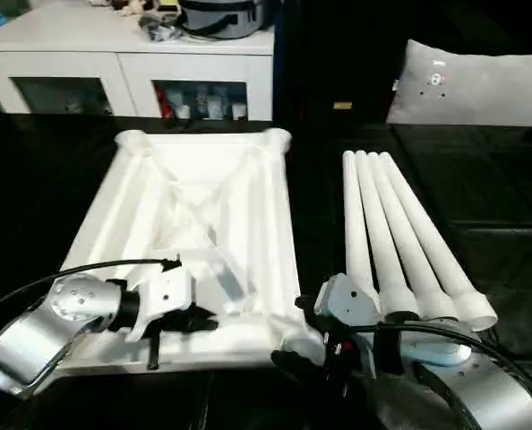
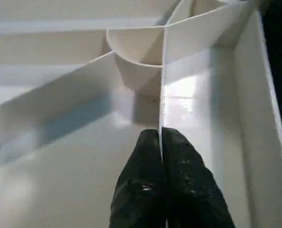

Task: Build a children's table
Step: Move table base

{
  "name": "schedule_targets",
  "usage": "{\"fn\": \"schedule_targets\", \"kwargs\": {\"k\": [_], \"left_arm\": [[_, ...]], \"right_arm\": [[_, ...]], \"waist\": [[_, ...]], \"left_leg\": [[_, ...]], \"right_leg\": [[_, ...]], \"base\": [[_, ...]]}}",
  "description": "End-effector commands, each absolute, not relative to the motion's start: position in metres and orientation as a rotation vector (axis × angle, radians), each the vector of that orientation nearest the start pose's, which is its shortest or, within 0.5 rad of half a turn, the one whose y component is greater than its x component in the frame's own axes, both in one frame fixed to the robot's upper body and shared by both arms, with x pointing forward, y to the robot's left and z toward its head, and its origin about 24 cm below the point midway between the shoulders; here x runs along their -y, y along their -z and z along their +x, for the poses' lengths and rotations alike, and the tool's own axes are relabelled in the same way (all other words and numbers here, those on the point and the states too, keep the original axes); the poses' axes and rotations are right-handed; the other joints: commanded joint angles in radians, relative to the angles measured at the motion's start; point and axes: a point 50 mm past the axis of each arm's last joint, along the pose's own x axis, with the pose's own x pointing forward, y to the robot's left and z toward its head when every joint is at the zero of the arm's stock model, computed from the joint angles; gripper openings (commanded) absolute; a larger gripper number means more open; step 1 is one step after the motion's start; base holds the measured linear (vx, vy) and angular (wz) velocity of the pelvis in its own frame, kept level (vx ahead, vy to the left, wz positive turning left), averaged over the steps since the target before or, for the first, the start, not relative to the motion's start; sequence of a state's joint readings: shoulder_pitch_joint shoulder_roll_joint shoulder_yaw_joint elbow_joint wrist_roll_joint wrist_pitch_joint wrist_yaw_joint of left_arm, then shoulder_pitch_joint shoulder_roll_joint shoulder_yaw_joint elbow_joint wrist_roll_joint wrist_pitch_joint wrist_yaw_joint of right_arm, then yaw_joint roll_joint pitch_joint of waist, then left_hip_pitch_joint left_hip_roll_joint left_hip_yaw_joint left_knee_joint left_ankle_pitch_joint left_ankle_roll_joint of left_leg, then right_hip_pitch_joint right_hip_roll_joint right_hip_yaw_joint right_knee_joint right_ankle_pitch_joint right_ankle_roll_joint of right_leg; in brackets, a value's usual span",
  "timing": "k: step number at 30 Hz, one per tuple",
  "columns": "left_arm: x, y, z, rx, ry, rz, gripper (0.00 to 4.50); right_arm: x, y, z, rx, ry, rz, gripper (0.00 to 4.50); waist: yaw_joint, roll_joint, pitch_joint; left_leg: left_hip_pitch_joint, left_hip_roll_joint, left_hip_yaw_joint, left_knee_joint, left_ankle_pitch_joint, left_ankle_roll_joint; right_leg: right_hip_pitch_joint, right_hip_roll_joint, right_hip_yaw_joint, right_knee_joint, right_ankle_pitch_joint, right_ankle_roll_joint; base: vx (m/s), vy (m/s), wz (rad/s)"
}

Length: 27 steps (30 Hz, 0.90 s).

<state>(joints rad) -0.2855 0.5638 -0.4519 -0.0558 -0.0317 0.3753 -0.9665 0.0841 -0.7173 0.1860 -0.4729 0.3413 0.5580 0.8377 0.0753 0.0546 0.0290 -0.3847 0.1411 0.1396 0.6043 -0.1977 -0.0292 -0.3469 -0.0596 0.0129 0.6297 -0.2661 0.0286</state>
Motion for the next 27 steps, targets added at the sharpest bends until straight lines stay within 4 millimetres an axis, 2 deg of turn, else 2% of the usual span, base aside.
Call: {"fn": "schedule_targets", "kwargs": {"k": [1,2,4,6,8,13,14,17,20,22,24,25,27], "left_arm": [[-0.139,-0.054,0.263,-0.456,1.161,0.566,0.03],[-0.138,-0.055,0.267,-0.443,1.146,0.571,0.03],[-0.138,-0.056,0.271,-0.431,1.128,0.581,0.03],[-0.137,-0.058,0.275,-0.404,1.119,0.591,0.03],[-0.134,-0.059,0.276,-0.375,1.139,0.592,0.03],[-0.129,-0.061,0.276,-0.338,1.166,0.575,0.03],[-0.128,-0.061,0.277,-0.327,1.165,0.562,0.25],[-0.127,-0.064,0.279,-0.309,1.159,0.545,0.25],[-0.128,-0.066,0.280,-0.285,1.137,0.540,0.62],[-0.131,-0.070,0.280,-0.265,1.129,0.500,0.75],[-0.131,-0.075,0.278,-0.246,1.125,0.453,1.06],[-0.131,-0.079,0.277,-0.230,1.116,0.425,1.06],[-0.129,-0.085,0.274,-0.211,1.114,0.389,1.20]], "right_arm": [[0.166,-0.079,0.197,-0.441,-1.079,-0.272,4.50],[0.166,-0.081,0.200,-0.428,-1.071,-0.264,4.50],[0.166,-0.081,0.203,-0.421,-1.057,-0.266,4.50],[0.165,-0.082,0.208,-0.404,-1.028,-0.264,4.50],[0.164,-0.083,0.211,-0.387,-1.002,-0.258,4.50],[0.162,-0.086,0.218,-0.346,-0.948,-0.208,4.50],[0.161,-0.088,0.221,-0.329,-0.930,-0.200,4.50],[0.159,-0.089,0.229,-0.301,-0.854,-0.217,4.50],[0.157,-0.091,0.238,-0.266,-0.781,-0.232,4.50],[0.158,-0.095,0.255,-0.222,-0.615,-0.262,4.50],[0.160,-0.099,0.264,-0.224,-0.503,-0.253,4.50],[0.161,-0.100,0.267,-0.254,-0.453,-0.253,4.50],[0.162,-0.100,0.270,-0.299,-0.429,-0.236,4.50]], "waist": [[0.001,-0.014,-0.036],[-0.006,-0.026,-0.036],[-0.009,-0.018,-0.036],[-0.012,-0.022,-0.035],[-0.013,-0.019,-0.036],[-0.012,-0.019,-0.037],[-0.011,-0.020,-0.038],[-0.010,-0.021,-0.037],[-0.012,-0.021,-0.036],[-0.015,-0.020,-0.037],[-0.018,-0.023,-0.037],[-0.017,-0.021,-0.037],[-0.016,-0.023,-0.037]], "left_leg": [[0.016,0.070,-0.025,-0.083,-0.189,0.022],[0.014,0.069,-0.023,-0.081,-0.167,0.034],[0.018,0.069,-0.023,-0.081,-0.170,0.037],[0.017,0.070,-0.023,-0.081,-0.169,0.037],[0.017,0.072,-0.023,-0.080,-0.153,0.038],[0.018,0.072,-0.020,-0.079,-0.139,0.041],[0.019,0.072,-0.020,-0.078,-0.140,0.040],[0.021,0.073,-0.019,-0.080,-0.143,0.033],[0.021,0.071,-0.018,-0.082,-0.146,0.017],[0.020,0.067,-0.017,-0.082,-0.138,0.002],[0.021,0.067,-0.016,-0.082,-0.130,-0.011],[0.022,0.067,-0.016,-0.083,-0.127,-0.015],[0.023,0.065,-0.015,-0.080,-0.103,-0.016]], "right_leg": [[0.018,-0.072,0.024,-0.077,0.027,-0.213],[0.021,-0.072,0.023,-0.076,0.048,-0.215],[0.017,-0.072,0.023,-0.078,0.031,-0.221],[0.018,-0.072,0.022,-0.077,0.025,-0.225],[0.018,-0.073,0.023,-0.075,0.051,-0.229],[0.019,-0.072,0.021,-0.069,0.106,-0.242],[0.019,-0.073,0.021,-0.069,0.105,-0.243],[0.016,-0.072,0.021,-0.070,0.090,-0.245],[0.016,-0.071,0.021,-0.069,0.077,-0.242],[0.014,-0.068,0.020,-0.066,0.086,-0.240],[0.015,-0.067,0.021,-0.064,0.096,-0.239],[0.015,-0.066,0.020,-0.063,0.098,-0.238],[0.018,-0.063,0.020,-0.061,0.128,-0.236]], "base": [[0.000,0.000,0.00],[0.000,0.000,0.00],[0.000,0.000,0.00],[0.000,0.000,0.00],[0.000,0.000,0.00],[0.000,0.000,0.00],[0.000,0.000,0.00],[0.000,0.000,0.00],[0.000,0.000,0.00],[0.000,0.000,0.00],[0.000,0.000,0.00],[0.000,0.000,0.00],[0.000,0.000,0.00]]}}
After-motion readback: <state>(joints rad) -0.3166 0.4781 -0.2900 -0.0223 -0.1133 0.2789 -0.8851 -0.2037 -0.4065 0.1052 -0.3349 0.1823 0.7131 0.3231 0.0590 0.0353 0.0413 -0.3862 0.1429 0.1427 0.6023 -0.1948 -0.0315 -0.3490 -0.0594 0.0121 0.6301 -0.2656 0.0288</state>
